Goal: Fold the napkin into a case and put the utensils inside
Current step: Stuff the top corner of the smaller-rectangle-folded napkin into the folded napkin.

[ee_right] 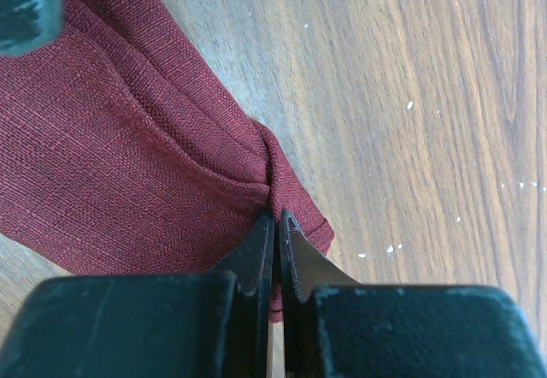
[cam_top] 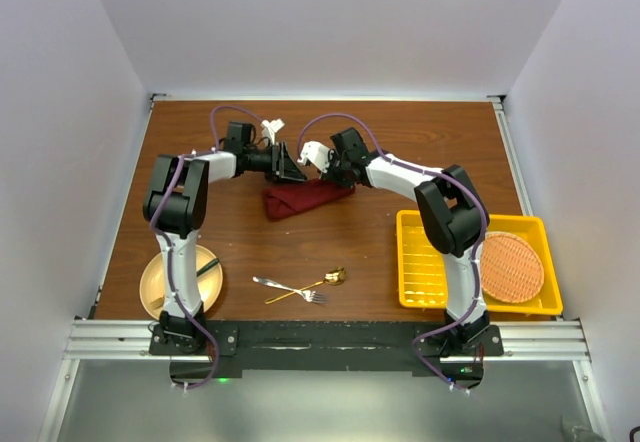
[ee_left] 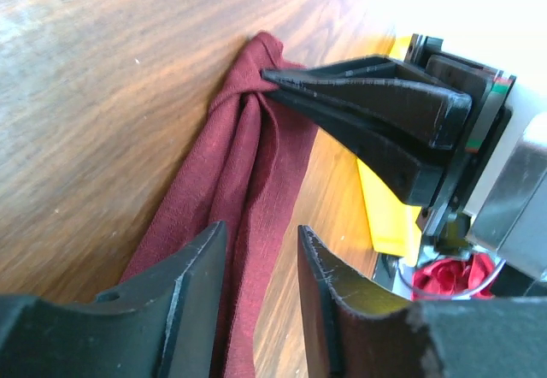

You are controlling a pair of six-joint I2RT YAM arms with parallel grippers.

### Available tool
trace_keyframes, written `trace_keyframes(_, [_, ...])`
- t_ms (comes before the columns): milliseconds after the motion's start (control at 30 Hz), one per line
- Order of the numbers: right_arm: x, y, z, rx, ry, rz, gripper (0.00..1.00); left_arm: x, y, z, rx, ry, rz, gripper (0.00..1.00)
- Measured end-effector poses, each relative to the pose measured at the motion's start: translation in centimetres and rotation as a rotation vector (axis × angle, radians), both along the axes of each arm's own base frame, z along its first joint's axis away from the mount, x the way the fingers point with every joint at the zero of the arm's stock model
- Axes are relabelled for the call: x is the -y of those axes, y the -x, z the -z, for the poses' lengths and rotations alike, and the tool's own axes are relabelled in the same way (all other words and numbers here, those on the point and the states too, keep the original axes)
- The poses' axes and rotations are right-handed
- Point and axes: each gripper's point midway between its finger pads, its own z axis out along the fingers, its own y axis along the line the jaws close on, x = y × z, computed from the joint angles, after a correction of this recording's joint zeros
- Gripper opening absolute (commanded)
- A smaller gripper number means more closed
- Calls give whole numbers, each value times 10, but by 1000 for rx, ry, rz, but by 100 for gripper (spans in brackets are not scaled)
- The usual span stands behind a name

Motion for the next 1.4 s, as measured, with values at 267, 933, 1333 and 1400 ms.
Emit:
trace_keyframes(267, [0, 0, 0, 0, 0, 0, 0, -7, 7, 11, 0, -83, 29, 49])
trace_keyframes(933, [-9, 40, 1, 15, 6, -157, 0, -14, 61, 19, -39, -175, 84, 11])
trace_keyframes(1333, [-10, 40, 1, 20, 8, -164, 0, -14, 56, 12, -16, -179, 76, 0])
trace_keyframes(1400, [-10, 40, 1, 20, 8, -164, 0, -15, 53, 13, -9, -188, 70, 0])
